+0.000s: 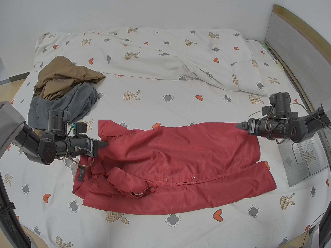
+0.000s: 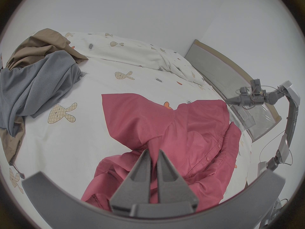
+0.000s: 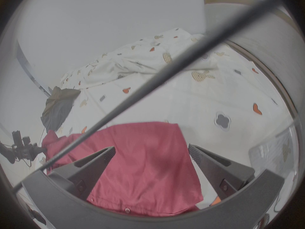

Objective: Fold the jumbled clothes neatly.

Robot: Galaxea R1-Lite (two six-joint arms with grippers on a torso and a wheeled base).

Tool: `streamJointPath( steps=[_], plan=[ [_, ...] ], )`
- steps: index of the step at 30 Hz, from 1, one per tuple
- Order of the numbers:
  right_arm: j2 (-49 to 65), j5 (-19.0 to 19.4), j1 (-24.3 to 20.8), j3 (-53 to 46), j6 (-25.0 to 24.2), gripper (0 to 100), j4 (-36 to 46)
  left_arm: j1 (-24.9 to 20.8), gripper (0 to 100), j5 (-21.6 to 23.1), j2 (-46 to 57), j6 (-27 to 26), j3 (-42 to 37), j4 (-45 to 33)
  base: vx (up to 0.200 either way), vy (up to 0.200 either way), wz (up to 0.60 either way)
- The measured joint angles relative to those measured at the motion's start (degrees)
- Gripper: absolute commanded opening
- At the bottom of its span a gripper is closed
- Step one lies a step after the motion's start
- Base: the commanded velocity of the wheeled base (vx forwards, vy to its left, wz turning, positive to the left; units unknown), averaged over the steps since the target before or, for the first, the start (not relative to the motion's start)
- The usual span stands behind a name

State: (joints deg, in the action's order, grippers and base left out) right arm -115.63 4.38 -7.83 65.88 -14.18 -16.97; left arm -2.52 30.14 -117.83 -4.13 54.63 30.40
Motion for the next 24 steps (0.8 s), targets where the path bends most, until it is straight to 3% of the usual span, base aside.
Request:
streamJointPath(
  steps=[7,12,24],
  plan=[
    [-4.3,-1.2,-0.4,17.4,0.3,100,9.7,0.0,0,0.0,0.0,0.0,0.0,0.0,0.0,0.0,0.0],
    [-8.5,-6.5,-0.5,28.2,1.6,100,16.8,0.0,0,0.0,0.0,0.0,0.0,0.0,0.0,0.0,0.0],
    [-17.9,-8.4,-3.2,35.6,4.6,100,20.2,0.1,0,0.0,0.0,0.0,0.0,0.0,0.0,0.0,0.0]
  ],
)
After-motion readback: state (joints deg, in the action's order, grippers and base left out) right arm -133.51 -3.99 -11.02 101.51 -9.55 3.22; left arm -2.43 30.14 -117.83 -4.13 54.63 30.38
